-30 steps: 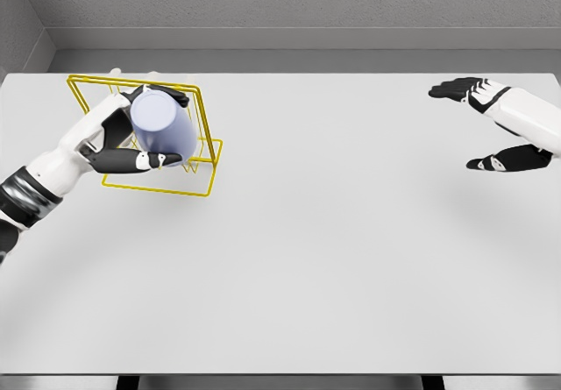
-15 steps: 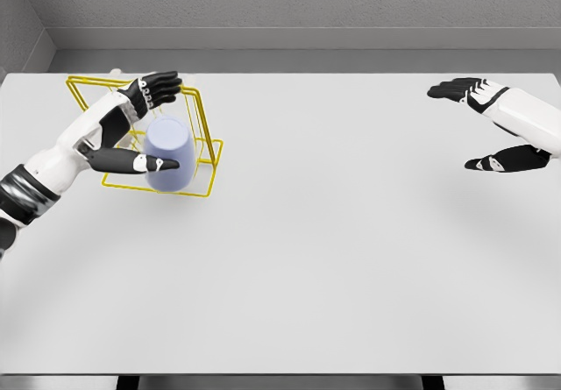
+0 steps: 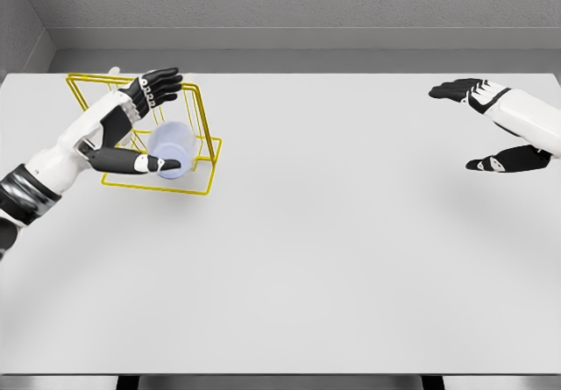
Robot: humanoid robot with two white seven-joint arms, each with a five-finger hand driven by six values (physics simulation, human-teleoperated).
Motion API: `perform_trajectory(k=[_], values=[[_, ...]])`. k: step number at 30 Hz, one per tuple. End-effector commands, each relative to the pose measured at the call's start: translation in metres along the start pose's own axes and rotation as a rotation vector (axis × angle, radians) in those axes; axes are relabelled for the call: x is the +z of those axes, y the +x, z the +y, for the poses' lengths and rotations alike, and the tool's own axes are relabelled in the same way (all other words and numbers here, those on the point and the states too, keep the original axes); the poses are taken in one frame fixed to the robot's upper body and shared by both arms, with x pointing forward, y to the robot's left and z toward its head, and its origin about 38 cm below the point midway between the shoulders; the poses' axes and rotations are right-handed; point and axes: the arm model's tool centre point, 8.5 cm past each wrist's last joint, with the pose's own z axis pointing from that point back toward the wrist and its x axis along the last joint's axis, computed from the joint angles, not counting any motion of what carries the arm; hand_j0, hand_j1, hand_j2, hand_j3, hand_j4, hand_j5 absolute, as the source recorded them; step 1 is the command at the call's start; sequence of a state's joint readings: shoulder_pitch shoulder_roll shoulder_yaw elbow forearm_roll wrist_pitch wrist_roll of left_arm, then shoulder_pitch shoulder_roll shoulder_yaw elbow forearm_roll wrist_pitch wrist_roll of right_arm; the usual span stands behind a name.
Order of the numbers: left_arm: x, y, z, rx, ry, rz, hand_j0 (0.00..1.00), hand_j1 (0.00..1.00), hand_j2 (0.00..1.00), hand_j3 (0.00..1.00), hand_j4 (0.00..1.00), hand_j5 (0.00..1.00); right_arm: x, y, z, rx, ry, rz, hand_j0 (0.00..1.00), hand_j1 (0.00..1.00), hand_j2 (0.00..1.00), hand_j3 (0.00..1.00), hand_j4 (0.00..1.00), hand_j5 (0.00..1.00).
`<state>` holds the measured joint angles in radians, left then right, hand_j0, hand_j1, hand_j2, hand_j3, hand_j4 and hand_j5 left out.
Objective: Place the cup on the cup holder with both arms
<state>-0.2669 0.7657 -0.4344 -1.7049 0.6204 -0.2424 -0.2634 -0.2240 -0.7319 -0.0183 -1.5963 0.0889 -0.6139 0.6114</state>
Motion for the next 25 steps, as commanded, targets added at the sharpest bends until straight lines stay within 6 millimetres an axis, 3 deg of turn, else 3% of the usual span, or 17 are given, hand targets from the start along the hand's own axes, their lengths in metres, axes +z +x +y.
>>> perform_trajectory(k=[1,2,9,13,20,23,24,25], values=[[0.000,0.002,0.000,0.003,0.002,-0.009,0.91,0.91,0.91,0.91,0.91,0.91,0.000,0.000,-0.001,-0.006,-0.004,-0.001,1.00,1.00,1.00,1.00,1.00,1.00],[0.000,0.004,0.000,-0.004,0.002,-0.037,0.87,0.87,0.87,0.87,0.87,0.87,0.000,0.000,-0.001,-0.007,-0.005,-0.002,1.00,1.00,1.00,1.00,1.00,1.00],[0.003,0.011,0.000,-0.026,0.001,-0.114,0.86,0.86,0.86,0.86,0.86,0.86,0.001,0.000,0.000,-0.008,-0.003,0.001,1.00,1.00,1.00,1.00,1.00,1.00],[0.020,0.015,0.001,-0.065,-0.004,-0.183,0.87,0.87,0.87,0.87,0.87,0.87,0.001,0.000,0.000,-0.008,-0.003,0.001,1.00,1.00,1.00,1.00,1.00,1.00],[0.055,0.027,0.024,-0.124,0.052,-0.230,0.88,0.88,0.88,0.88,0.88,0.88,0.001,-0.002,0.001,-0.011,-0.003,0.006,1.00,1.00,1.00,1.00,1.00,1.00],[0.066,0.027,0.033,-0.140,0.084,-0.214,0.91,0.91,0.91,0.91,0.91,0.91,0.001,-0.002,0.001,-0.011,-0.003,0.006,1.00,1.00,1.00,1.00,1.00,1.00],[0.070,0.028,0.035,-0.148,0.086,-0.207,1.00,1.00,1.00,1.00,1.00,1.00,0.002,-0.002,0.000,-0.011,-0.004,0.006,1.00,1.00,1.00,1.00,1.00,1.00],[0.072,0.030,0.040,-0.164,0.090,-0.200,1.00,1.00,1.00,1.00,1.00,1.00,0.001,-0.002,0.001,-0.011,-0.003,0.006,1.00,1.00,1.00,1.00,1.00,1.00]])
